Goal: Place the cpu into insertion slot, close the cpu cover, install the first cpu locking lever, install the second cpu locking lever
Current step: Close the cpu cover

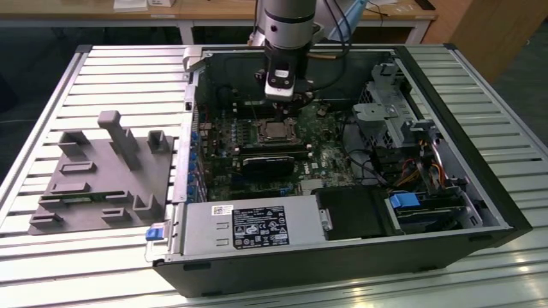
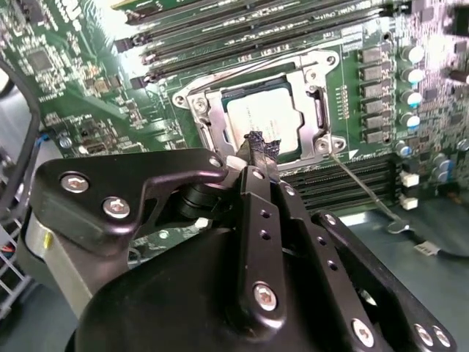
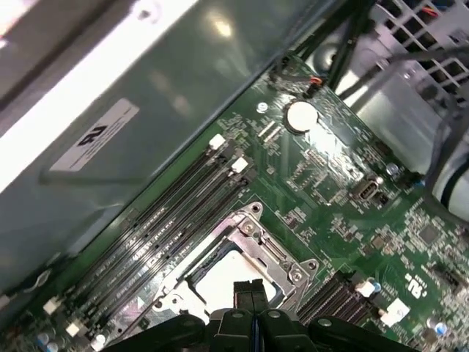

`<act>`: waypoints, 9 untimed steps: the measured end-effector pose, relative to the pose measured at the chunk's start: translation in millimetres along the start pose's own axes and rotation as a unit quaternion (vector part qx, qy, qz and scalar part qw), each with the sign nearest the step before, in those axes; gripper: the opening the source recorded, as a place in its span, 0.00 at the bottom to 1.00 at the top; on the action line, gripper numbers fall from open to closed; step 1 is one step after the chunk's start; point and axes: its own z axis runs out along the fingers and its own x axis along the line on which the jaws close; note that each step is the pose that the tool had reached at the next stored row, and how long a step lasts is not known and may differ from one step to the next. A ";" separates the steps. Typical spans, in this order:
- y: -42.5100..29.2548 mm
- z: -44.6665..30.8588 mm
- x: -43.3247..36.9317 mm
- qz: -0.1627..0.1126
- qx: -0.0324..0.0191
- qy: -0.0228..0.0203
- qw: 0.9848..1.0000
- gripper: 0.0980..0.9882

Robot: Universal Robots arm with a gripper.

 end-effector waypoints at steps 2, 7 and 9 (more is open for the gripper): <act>0.0 0.0 0.0 -0.014 0.000 0.000 1.000 0.00; 0.0 0.0 0.0 -0.049 -0.001 0.001 0.999 0.00; 0.0 0.0 0.0 -0.064 -0.001 0.001 0.998 0.00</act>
